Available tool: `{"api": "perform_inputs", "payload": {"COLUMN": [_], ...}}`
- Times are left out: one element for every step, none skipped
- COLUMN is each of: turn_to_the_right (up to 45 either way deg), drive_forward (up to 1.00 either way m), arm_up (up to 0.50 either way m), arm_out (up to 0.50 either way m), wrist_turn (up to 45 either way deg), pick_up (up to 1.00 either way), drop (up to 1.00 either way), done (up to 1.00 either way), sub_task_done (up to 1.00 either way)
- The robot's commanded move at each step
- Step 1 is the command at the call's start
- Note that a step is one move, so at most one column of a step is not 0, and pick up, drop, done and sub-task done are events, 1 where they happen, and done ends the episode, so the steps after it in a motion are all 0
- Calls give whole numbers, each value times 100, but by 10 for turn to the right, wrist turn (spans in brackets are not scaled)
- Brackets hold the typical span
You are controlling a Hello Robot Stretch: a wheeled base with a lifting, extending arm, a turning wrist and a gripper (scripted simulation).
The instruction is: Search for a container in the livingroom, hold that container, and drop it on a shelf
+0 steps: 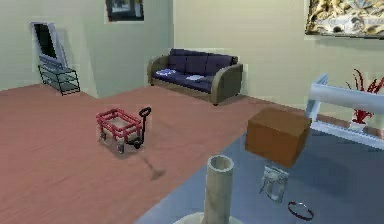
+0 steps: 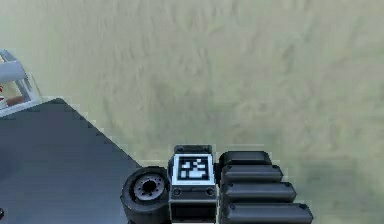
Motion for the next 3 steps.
{"api": "perform_inputs", "payload": {"turn_to_the_right": [450,-450,-450], "drive_forward": [0,0,0], "arm_up": [0,0,0], "arm_out": [0,0,0], "wrist_turn": [0,0,0], "pick_up": [0,0,0], "drop": [0,0,0], "done": [0,0,0], "sub_task_done": [0,0,0]}}
